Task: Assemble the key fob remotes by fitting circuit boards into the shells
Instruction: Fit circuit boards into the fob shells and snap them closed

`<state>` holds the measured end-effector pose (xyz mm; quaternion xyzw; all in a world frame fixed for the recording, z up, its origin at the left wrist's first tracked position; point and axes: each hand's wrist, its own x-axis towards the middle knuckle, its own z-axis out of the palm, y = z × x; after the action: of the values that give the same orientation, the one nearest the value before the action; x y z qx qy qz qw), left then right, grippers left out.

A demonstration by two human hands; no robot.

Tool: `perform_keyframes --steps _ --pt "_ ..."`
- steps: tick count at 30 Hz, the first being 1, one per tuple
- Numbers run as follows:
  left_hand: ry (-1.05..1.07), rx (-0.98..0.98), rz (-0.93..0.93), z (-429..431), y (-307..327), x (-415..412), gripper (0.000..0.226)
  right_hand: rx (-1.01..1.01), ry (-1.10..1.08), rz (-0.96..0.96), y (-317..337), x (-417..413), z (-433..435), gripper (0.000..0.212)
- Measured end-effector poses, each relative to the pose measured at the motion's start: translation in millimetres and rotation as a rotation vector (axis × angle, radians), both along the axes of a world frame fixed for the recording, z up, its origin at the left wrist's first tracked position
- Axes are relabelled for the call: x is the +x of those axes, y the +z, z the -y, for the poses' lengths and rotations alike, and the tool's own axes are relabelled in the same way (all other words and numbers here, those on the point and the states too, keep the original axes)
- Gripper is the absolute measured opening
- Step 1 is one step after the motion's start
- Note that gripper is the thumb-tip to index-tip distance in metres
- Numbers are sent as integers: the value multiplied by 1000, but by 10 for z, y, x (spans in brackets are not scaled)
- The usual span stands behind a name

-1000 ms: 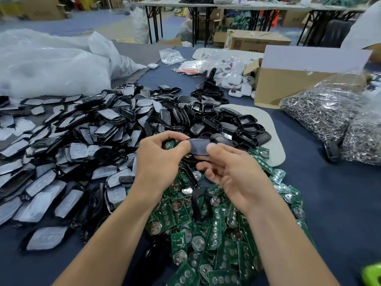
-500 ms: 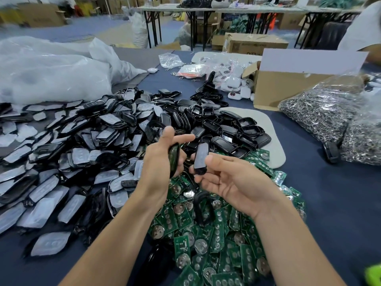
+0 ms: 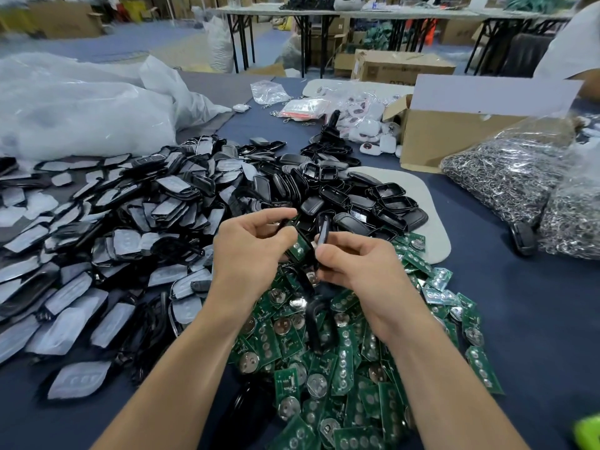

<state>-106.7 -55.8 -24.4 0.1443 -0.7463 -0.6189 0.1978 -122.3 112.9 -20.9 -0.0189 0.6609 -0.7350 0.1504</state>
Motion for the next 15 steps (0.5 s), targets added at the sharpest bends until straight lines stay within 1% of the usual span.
perform_keyframes --steps 3,7,11,15 --pt "-1 -52 30 17 4 7 30 57 17 -71 -29 3 9 13" --pt "-48 0 69 10 19 14 29 136 -12 -144 -60 29 44 18" --pt "-204 114 117 5 45 47 30 330 -1 -276 -82 40 44 18" --pt "-377 197 134 43 94 71 40 410 -6 -358 -78 32 29 17"
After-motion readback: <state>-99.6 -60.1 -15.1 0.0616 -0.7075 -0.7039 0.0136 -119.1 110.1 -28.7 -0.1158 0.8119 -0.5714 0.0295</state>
